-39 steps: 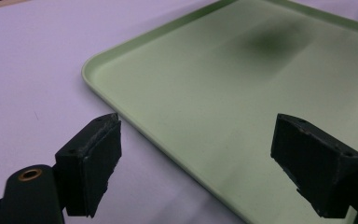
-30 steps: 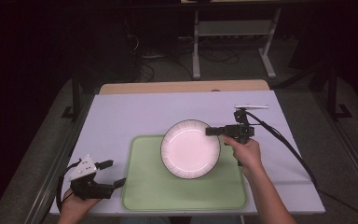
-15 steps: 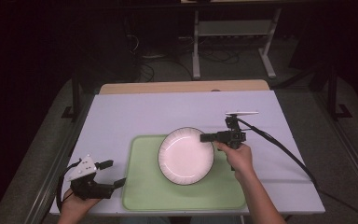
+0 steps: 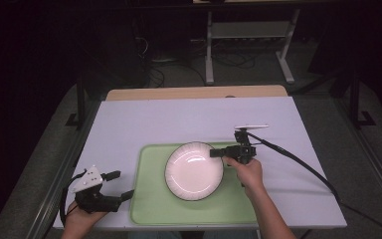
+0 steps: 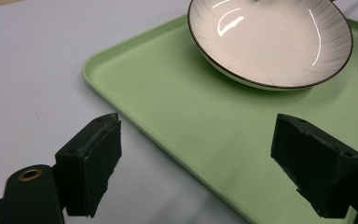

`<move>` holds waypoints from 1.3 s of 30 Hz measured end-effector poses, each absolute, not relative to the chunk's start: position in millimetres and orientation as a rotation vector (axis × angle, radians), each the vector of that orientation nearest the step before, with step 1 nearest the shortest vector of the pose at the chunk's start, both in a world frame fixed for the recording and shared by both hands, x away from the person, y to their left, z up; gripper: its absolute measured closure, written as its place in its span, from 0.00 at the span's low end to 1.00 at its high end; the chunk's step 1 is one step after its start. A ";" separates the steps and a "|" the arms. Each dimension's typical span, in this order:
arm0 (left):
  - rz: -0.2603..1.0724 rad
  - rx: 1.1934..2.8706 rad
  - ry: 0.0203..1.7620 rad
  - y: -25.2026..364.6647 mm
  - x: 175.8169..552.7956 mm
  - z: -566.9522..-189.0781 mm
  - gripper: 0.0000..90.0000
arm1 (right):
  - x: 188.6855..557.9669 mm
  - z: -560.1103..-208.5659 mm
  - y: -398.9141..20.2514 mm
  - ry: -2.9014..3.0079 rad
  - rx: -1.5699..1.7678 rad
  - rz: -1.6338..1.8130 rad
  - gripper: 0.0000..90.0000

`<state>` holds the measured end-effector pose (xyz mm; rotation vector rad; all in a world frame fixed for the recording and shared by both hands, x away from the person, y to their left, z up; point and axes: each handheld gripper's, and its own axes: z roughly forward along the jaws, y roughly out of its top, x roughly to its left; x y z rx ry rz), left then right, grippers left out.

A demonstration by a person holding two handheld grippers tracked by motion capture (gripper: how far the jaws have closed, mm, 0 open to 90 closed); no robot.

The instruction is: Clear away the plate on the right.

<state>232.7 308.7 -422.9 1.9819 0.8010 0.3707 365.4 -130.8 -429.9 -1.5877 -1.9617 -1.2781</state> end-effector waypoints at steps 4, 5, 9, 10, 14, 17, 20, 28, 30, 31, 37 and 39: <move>0.372 1.981 0.801 309.3 233.0 -423.0 0.18 | 363.9 -433.0 -131.9 -2.003 -1.610 -1.242 0.88; 0.372 1.981 0.800 309.3 233.1 -423.0 0.18 | 363.2 -434.3 -132.4 -2.011 -1.616 -1.233 0.89; 0.371 1.984 0.801 308.9 233.0 -423.1 0.18 | 360.9 -438.8 -133.8 -2.051 -1.634 -1.187 0.90; 0.371 1.986 0.799 308.8 233.1 -423.1 0.18 | 360.6 -439.6 -134.2 -2.056 -1.632 -1.182 0.90; 0.371 1.987 0.799 308.0 233.2 -423.3 0.18 | 357.4 -442.6 -134.4 -2.106 -1.639 -1.137 0.90; 0.371 1.987 0.799 307.8 233.0 -423.3 0.18 | 355.5 -444.0 -134.8 -2.136 -1.636 -1.119 0.89; 0.371 1.987 0.800 307.9 233.0 -423.3 0.18 | 354.2 -446.0 -134.3 -2.155 -1.638 -1.106 0.87; 0.370 1.987 0.798 307.4 232.9 -423.4 0.18 | 351.1 -444.1 -134.0 -2.177 -1.631 -1.118 0.83; 0.370 1.986 0.798 307.4 232.6 -423.2 0.18 | 348.9 -442.9 -135.2 -2.202 -1.629 -1.127 0.83; 0.370 1.986 0.798 307.4 232.6 -423.2 0.18 | 348.9 -442.9 -135.2 -2.202 -1.629 -1.127 0.83; 0.369 1.989 0.799 306.9 232.9 -423.7 0.18 | 343.7 -444.1 -140.2 -2.218 -1.618 -1.135 0.90; 0.368 1.992 0.797 306.5 232.9 -423.7 0.18 | 342.6 -444.3 -141.3 -2.223 -1.614 -1.139 0.90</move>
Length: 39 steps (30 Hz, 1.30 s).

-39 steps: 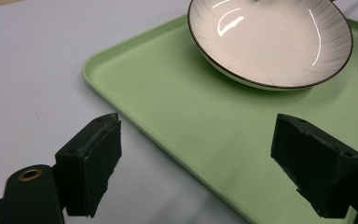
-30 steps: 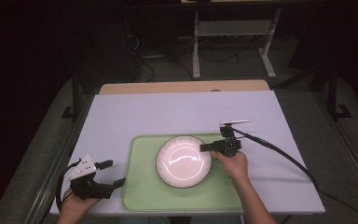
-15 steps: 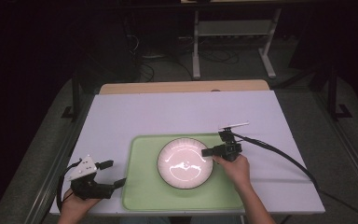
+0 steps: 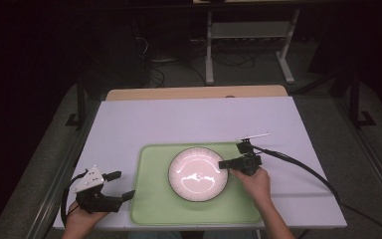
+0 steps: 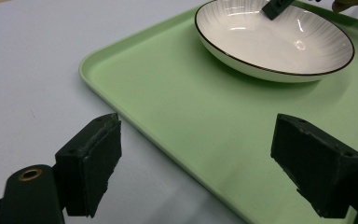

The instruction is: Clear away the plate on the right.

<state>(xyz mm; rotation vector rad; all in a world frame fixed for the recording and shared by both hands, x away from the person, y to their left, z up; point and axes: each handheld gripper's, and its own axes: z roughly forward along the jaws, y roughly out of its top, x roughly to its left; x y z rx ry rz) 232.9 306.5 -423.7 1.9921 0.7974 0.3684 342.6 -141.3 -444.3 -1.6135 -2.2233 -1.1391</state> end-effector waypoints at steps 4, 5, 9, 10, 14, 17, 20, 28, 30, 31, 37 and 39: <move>0.368 1.991 0.800 306.5 232.9 -423.8 0.18 | 340.6 -443.7 -141.5 -2.230 -1.618 -1.140 0.90; 0.368 1.991 0.799 306.5 232.9 -423.9 0.18 | 339.5 -443.7 -141.9 -2.238 -1.616 -1.142 0.90; 0.368 1.992 0.800 306.6 232.9 -424.0 0.18 | 335.1 -443.8 -143.4 -2.244 -1.619 -1.146 0.89; 0.368 1.992 0.800 306.6 232.9 -424.0 0.18 | 335.1 -443.8 -143.4 -2.244 -1.619 -1.146 0.89; 0.367 1.993 0.799 305.8 232.9 -424.2 0.18 | 332.4 -444.1 -144.4 -2.254 -1.618 -1.156 0.88; 0.367 1.994 0.799 305.2 232.9 -424.5 0.18 | 332.6 -444.2 -144.5 -2.254 -1.615 -1.157 0.88; 0.368 1.999 0.798 305.7 233.6 -424.8 0.18 | 332.9 -443.9 -145.2 -2.262 -1.604 -1.157 0.85; 0.365 2.005 0.801 304.7 233.3 -425.7 0.18 | 329.6 -437.1 -158.7 -2.241 -1.580 -1.289 0.69; 0.363 2.009 0.801 303.9 233.3 -426.1 0.18 | 328.6 -434.2 -163.2 -2.266 -1.572 -1.312 0.64; 0.364 2.010 0.801 303.7 233.3 -426.2 0.18 | 327.8 -432.3 -165.3 -2.273 -1.571 -1.325 0.64; 0.364 2.018 0.796 302.0 233.7 -427.0 0.18 | 323.8 -422.2 -180.1 -2.325 -1.525 -1.443 0.51; 0.364 2.020 0.796 300.9 233.5 -427.2 0.18 | 322.1 -419.2 -183.1 -2.358 -1.503 -1.474 0.48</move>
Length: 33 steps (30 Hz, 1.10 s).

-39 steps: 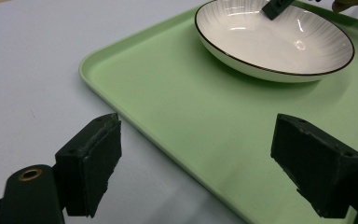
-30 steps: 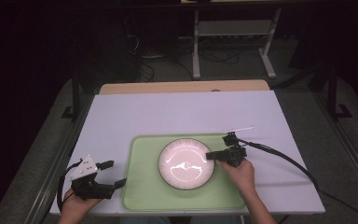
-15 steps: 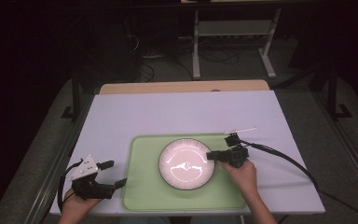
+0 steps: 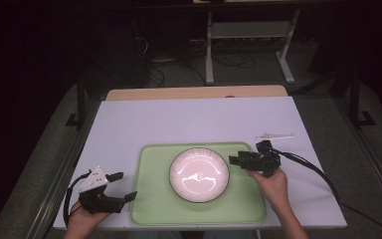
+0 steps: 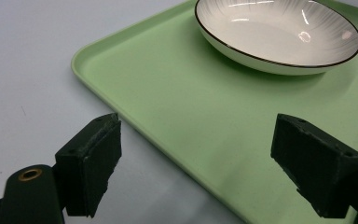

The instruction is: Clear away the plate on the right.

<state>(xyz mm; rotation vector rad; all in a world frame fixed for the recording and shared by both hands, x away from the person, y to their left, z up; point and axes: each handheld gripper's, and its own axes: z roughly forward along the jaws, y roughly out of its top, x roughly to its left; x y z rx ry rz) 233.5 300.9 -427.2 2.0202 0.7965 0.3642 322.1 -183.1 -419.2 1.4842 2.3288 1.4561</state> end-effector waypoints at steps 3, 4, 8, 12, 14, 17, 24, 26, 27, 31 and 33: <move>0.365 2.025 0.793 300.4 233.5 -427.2 0.18 | 320.0 -416.4 -186.2 2.310 1.426 1.446 0.44; 0.366 2.024 0.794 300.6 233.5 -427.1 0.18 | 319.3 -415.7 -187.4 2.307 1.411 1.442 0.43; 0.369 2.020 0.800 302.1 233.9 -427.1 0.18 | 317.2 -415.1 -191.8 2.305 1.365 1.439 0.39; 0.371 2.019 0.803 302.6 234.2 -427.3 0.18 | 314.3 -414.2 -195.1 2.299 1.310 1.412 0.34; 0.371 2.019 0.805 302.8 234.3 -427.4 0.18 | 312.1 -412.9 -196.7 2.293 1.280 1.414 0.33; 0.371 2.018 0.806 303.0 234.4 -427.5 0.18 | 309.7 -411.2 -198.7 2.281 1.245 1.411 0.30; 0.371 2.018 0.808 302.7 234.5 -427.5 0.18 | 303.4 -410.0 -211.2 2.219 1.198 1.405 0.24; 0.371 2.017 0.807 302.9 234.5 -427.3 0.18 | 301.7 -410.3 -214.6 2.211 1.194 1.399 0.24; 0.371 2.017 0.807 302.9 234.5 -427.3 0.18 | 301.7 -410.3 -214.6 2.211 1.194 1.399 0.24; 0.373 2.017 0.807 302.9 234.5 -427.2 0.18 | 296.3 -408.3 -221.0 2.197 1.152 1.363 0.22; 0.374 2.017 0.807 302.8 234.2 -426.9 0.18 | 295.4 -408.1 -222.0 2.193 1.151 1.364 0.22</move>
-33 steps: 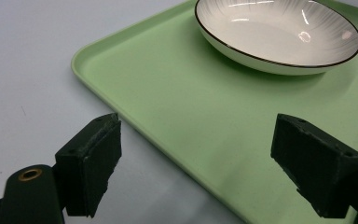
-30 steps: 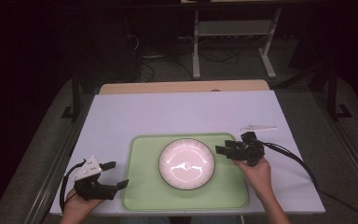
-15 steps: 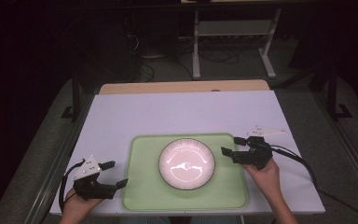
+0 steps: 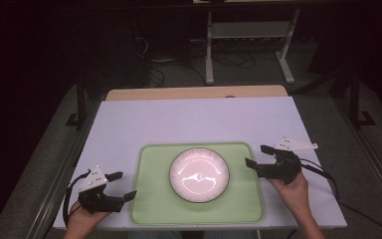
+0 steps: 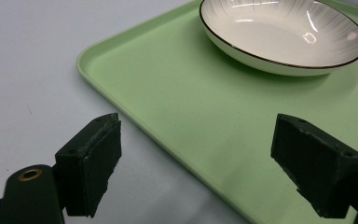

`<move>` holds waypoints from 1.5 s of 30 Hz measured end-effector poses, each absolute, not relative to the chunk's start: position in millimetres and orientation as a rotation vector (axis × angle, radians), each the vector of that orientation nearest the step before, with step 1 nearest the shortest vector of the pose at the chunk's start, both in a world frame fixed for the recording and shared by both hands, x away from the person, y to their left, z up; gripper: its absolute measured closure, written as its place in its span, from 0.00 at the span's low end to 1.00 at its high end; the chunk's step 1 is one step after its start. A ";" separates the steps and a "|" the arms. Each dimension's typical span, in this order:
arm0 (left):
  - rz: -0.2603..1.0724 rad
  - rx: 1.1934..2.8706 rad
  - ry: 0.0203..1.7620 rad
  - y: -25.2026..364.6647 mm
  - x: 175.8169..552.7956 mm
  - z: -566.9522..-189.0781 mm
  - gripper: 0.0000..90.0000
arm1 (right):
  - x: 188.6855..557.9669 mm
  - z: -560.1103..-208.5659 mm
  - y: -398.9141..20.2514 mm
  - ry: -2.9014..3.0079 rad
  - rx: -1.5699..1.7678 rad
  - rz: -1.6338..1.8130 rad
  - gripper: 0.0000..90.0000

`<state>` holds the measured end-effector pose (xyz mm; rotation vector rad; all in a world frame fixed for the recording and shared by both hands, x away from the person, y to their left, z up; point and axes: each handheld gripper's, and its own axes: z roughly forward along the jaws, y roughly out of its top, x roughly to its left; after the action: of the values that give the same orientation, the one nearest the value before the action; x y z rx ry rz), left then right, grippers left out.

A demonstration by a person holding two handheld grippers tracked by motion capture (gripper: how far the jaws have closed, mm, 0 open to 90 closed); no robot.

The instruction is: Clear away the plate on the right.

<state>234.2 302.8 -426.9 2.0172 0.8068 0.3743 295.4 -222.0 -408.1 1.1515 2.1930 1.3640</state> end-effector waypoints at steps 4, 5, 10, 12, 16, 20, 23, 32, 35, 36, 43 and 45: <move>0.374 2.016 0.806 302.6 233.9 -426.7 0.18 | 291.8 -407.9 -228.5 2.178 1.141 1.363 0.21; 0.374 2.015 0.806 302.6 233.9 -426.7 0.18 | 289.5 -407.9 -231.9 2.170 1.139 1.355 0.21; 0.375 2.014 0.808 302.6 233.8 -426.6 0.18 | 284.2 -407.6 -239.6 2.154 1.127 1.342 0.21; 0.375 2.015 0.808 302.3 233.5 -426.6 0.18 | 281.4 -407.8 -243.3 2.148 1.124 1.334 0.20; 0.376 2.016 0.806 301.7 233.3 -426.5 0.18 | 276.3 -409.1 -250.7 2.137 1.126 1.321 0.20; 0.378 2.016 0.806 301.3 232.9 -426.2 0.18 | 272.7 -410.0 -257.5 2.129 1.133 1.312 0.20; 0.378 2.015 0.808 301.3 232.8 -426.2 0.18 | 270.6 -411.3 -262.4 2.124 1.143 1.311 0.19; 0.381 2.011 0.809 301.4 232.1 -425.4 0.17 | 264.0 -414.4 -270.4 2.115 1.154 1.285 0.16; 0.381 2.008 0.810 301.7 232.2 -425.2 0.17 | 261.0 -414.3 -273.6 2.102 1.156 1.290 0.16; 0.382 2.008 0.810 301.8 232.2 -425.3 0.17 | 259.8 -414.5 -274.7 2.098 1.156 1.288 0.16; 0.379 2.005 0.819 302.3 232.6 -425.9 0.17 | 253.5 -420.1 -280.5 2.093 1.169 1.279 0.16; 0.378 2.008 0.821 302.9 233.3 -426.3 0.17 | 252.4 -422.5 -280.6 2.099 1.174 1.270 0.16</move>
<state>233.3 302.9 -426.3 2.0080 0.8207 0.3783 252.4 -280.6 -422.5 1.1738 2.0986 1.2699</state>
